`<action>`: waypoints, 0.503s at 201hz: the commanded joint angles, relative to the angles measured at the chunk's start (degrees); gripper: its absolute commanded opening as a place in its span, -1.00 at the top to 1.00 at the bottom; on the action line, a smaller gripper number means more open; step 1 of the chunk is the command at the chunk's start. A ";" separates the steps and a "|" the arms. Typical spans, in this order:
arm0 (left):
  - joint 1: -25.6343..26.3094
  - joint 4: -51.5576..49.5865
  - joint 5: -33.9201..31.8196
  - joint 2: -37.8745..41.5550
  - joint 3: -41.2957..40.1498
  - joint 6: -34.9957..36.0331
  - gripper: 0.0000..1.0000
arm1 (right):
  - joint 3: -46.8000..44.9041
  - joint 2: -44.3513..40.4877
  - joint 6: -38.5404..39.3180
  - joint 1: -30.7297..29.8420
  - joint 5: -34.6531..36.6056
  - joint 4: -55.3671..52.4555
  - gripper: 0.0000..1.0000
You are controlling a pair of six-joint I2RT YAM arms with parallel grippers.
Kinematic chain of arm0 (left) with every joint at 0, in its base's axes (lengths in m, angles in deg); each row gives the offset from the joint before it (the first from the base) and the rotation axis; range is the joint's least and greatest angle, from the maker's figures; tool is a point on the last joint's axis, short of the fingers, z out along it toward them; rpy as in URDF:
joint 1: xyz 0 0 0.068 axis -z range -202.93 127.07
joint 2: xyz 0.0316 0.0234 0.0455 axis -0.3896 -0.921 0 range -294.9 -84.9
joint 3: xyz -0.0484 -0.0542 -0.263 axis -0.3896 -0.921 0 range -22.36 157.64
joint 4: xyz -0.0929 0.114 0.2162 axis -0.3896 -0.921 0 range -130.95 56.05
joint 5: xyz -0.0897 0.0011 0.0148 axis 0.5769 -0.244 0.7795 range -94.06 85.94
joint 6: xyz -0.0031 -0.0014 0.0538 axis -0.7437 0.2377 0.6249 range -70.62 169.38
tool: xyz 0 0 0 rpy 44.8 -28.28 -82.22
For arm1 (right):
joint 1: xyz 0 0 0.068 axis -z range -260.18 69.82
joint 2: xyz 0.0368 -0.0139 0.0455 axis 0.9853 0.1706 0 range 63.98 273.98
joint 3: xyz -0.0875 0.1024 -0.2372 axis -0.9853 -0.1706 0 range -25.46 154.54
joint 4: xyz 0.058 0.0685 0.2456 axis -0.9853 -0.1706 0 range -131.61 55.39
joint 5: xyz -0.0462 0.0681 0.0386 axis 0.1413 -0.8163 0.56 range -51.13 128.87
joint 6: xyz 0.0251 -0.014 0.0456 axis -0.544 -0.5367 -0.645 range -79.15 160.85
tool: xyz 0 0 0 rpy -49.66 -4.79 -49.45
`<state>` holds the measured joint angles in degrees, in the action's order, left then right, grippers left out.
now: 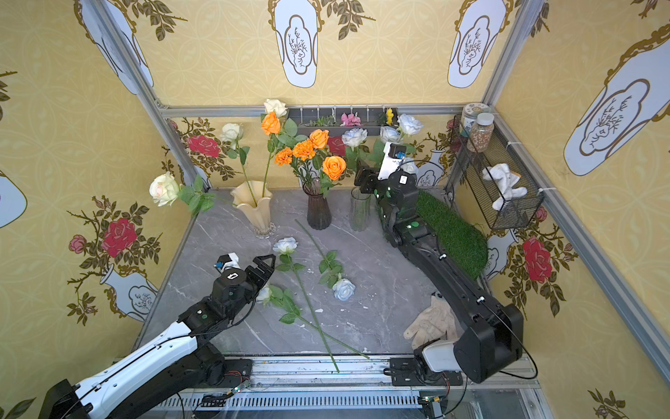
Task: Arrange the flowers in different vases according to their colors
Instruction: Insert the flower into the vase, then pick up the flower at the center of the board.
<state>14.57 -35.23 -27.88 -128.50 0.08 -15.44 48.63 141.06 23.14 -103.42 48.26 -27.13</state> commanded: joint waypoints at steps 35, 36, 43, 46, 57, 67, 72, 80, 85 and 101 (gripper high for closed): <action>-0.05 0.58 0.98 3.27 -1.96 -1.10 -1.00 | -5.40 -7.40 -20.10 -8.84 -1.50 -31.08 -0.56; -0.05 0.62 1.02 3.35 -2.05 -1.10 -1.00 | -5.40 -7.40 -20.10 -8.84 -1.50 -31.08 -0.56; -0.05 0.66 1.01 3.71 -2.20 -1.22 -1.00 | -7.24 -7.88 -23.67 -10.49 -2.47 -31.08 -0.52; -0.05 0.62 0.97 3.81 -2.29 -1.27 -1.00 | -7.95 -7.88 -25.00 -11.15 -2.67 -31.04 -0.52; -0.05 0.58 0.83 4.18 -2.40 -1.37 -1.00 | -10.37 -7.53 -29.89 -14.04 -2.39 -30.00 -0.50; -0.05 0.42 1.00 4.30 -2.48 -1.41 -1.00 | -12.49 -6.39 -34.71 -16.89 -1.37 -28.68 -0.50; -0.05 0.38 1.02 4.39 -2.47 -1.45 -1.00 | -13.46 -5.71 -36.61 -17.84 -1.19 -27.55 -0.50; -0.07 0.04 1.09 4.63 -2.48 -1.58 -1.00 | -15.33 -4.10 -40.33 -20.12 -1.21 -24.44 -0.49; -0.06 -0.20 1.06 4.84 -2.48 -1.68 -1.00 | -16.44 -3.09 -42.48 -21.51 -1.15 -22.27 -0.49; -0.05 -1.11 1.05 6.07 -2.79 -2.19 -1.00 | -18.37 2.06 -48.25 -25.40 -0.90 -15.18 -0.49</action>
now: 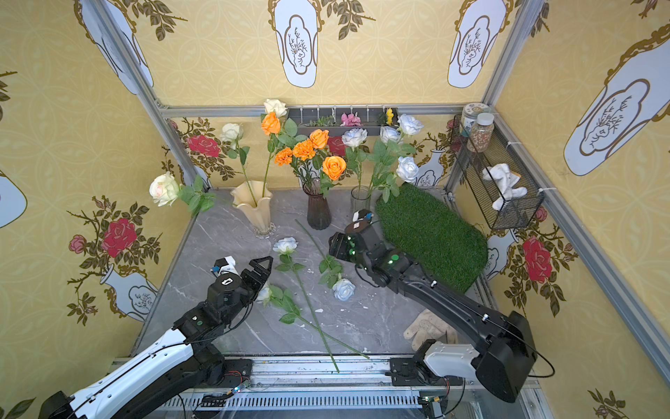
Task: Arrange the flowers in different vases according to their colors
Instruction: Pick up the flower at the center of the board.
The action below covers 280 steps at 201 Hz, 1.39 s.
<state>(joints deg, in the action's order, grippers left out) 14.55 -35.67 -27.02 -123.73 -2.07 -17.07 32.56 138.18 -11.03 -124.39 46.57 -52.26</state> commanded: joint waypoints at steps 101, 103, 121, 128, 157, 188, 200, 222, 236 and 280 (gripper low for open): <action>-0.03 -3.39 -0.07 5.87 -1.88 -1.57 -1.00 | -2.80 25.25 -36.18 -13.10 13.41 22.46 -0.47; -0.03 -3.38 -0.07 5.91 -1.91 -1.57 -1.00 | -3.13 25.09 -36.32 -13.14 13.85 22.28 -0.47; -0.03 -3.62 -0.02 6.23 -2.01 -1.38 -1.00 | -6.31 22.77 -37.24 -12.84 18.15 20.27 -0.47; -0.08 -3.56 -0.15 6.40 -2.05 -1.39 -1.00 | -7.61 21.77 -37.65 -12.48 19.13 19.10 -0.48; -0.08 -3.24 0.52 6.06 -1.88 -0.93 -1.00 | -13.99 17.71 -38.33 -8.72 19.13 18.66 -0.48; -0.03 -3.15 3.98 3.58 0.74 2.79 -1.00 | -19.85 11.38 -35.60 -3.45 17.48 17.54 -0.48; -0.03 -3.32 6.02 1.16 3.10 5.41 -1.00 | -20.12 8.69 -32.61 -1.14 15.12 16.09 -0.48; -0.03 -6.34 11.75 -7.73 11.09 10.62 -1.00 | -16.80 3.24 -23.68 1.07 11.66 9.16 -0.48; 0.03 -12.50 15.09 -16.00 19.04 15.98 -1.00 | -13.30 -0.59 -18.01 1.77 10.65 1.16 -0.49; 4.71 -27.29 20.34 -40.19 41.78 34.21 -1.00 | -9.47 -13.37 -4.96 9.85 -2.91 -14.76 -0.51</action>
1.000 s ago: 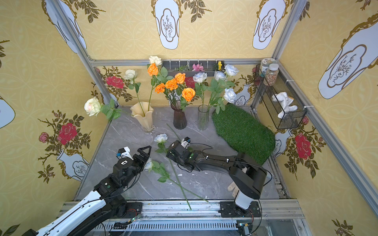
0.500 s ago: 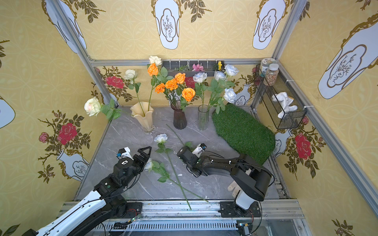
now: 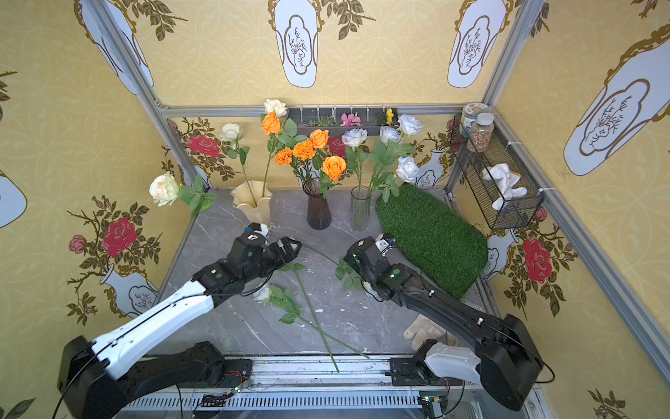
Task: Arrange the flowers in different vases according to their colors
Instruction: Pick up the flower at the center of the board.
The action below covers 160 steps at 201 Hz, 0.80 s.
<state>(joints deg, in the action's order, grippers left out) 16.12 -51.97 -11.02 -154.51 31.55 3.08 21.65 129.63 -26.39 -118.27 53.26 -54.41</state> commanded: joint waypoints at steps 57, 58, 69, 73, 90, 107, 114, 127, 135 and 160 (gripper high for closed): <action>8.88 -24.59 -2.87 -33.36 31.67 34.10 -0.88 | 5.29 -15.85 20.39 12.71 -19.84 -25.98 -0.51; 8.91 -24.64 -3.09 -33.51 31.77 34.45 -0.88 | 5.28 -15.96 20.48 12.74 -19.93 -26.08 -0.51; 9.39 -23.48 -5.90 -34.69 32.13 38.81 -0.87 | 5.45 -16.91 21.26 13.44 -20.83 -26.99 -0.51; 9.61 -22.38 -6.75 -34.88 31.68 40.44 -0.83 | 5.40 -17.09 21.54 13.55 -21.00 -27.12 -0.51; 10.59 -14.67 -6.62 -33.74 26.49 49.17 -0.73 | 4.83 -17.65 22.13 13.99 -22.42 -26.91 -0.51; 11.31 -4.38 -4.96 -31.70 19.98 54.95 -0.78 | 4.16 -17.29 22.80 14.32 -23.82 -25.61 -0.51; 11.35 -2.66 -3.81 -31.92 19.62 56.23 -0.79 | 4.12 -16.93 23.30 14.43 -24.13 -25.47 -0.51; 11.34 -2.53 -2.56 -34.14 21.43 58.36 -0.79 | 3.95 -16.44 24.03 14.76 -24.59 -25.22 -0.51; 11.39 -4.10 -2.20 -36.48 23.72 59.27 -0.79 | 3.74 -16.47 24.38 14.89 -24.81 -25.04 -0.51; 11.11 -7.24 -2.20 -42.64 29.02 62.40 -0.78 | 3.34 -16.77 25.13 15.60 -25.70 -24.59 -0.51</action>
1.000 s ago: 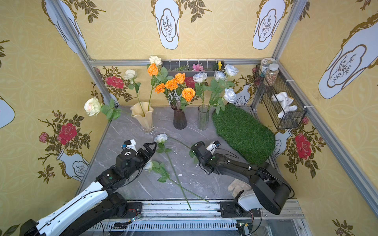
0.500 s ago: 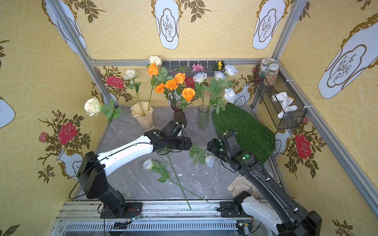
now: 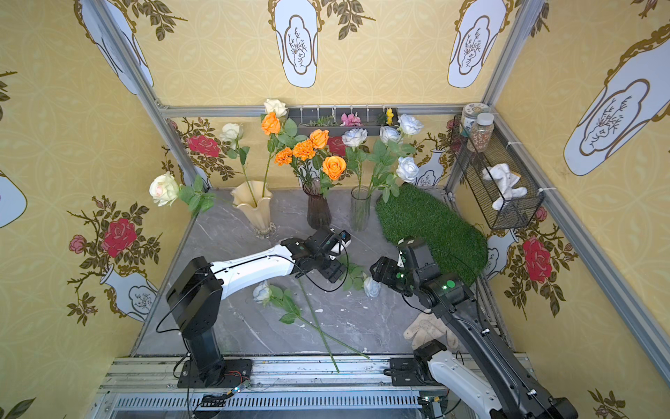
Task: Arrange the flowers in different vases according to their colors
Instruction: Pick up the flower at the center of the board.
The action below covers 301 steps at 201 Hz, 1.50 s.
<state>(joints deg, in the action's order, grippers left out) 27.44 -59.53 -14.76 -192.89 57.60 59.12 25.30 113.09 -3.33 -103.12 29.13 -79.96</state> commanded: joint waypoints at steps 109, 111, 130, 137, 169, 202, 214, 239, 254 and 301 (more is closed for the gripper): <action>-3.98 -4.91 8.76 -9.91 6.16 8.92 -0.67 | -1.82 0.96 3.39 2.47 -3.53 2.41 -0.52; -4.08 -4.56 8.83 -9.82 5.86 8.97 -0.68 | -1.88 1.03 3.38 2.48 -3.53 2.44 -0.52; -4.05 -3.55 8.78 -10.24 4.50 8.96 -0.68 | -2.02 1.30 3.48 2.81 -3.66 2.87 -0.52; -4.05 -3.64 8.69 -10.89 4.94 8.85 -0.68 | -2.07 1.50 3.47 2.93 -3.83 2.97 -0.52; -3.96 -4.04 7.35 -13.93 8.54 8.11 -0.67 | -1.99 1.89 3.48 3.01 -4.44 2.94 -0.51; -3.90 -4.35 6.22 -16.68 11.16 7.26 -0.66 | -2.12 1.43 3.66 3.38 -4.24 2.63 -0.51; -3.57 -5.43 6.27 -17.92 12.40 6.91 -0.59 | -2.07 1.67 3.75 3.51 -4.32 2.72 -0.51; -2.66 -6.92 5.72 -19.37 13.25 6.57 -0.42 | -1.72 2.22 4.22 3.97 -4.92 2.71 -0.51; -2.06 -6.91 4.96 -19.37 12.99 6.91 -0.33 | -1.71 2.40 4.53 4.26 -4.95 2.67 -0.51; -1.46 -8.60 3.88 -21.25 16.17 5.54 0.33 | -1.70 2.41 4.76 5.37 -6.21 2.74 -0.51</action>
<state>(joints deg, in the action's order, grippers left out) 25.89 -65.37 -9.43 -212.32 72.66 65.39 23.34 115.53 0.60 -98.09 23.78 -79.13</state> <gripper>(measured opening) 0.418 0.757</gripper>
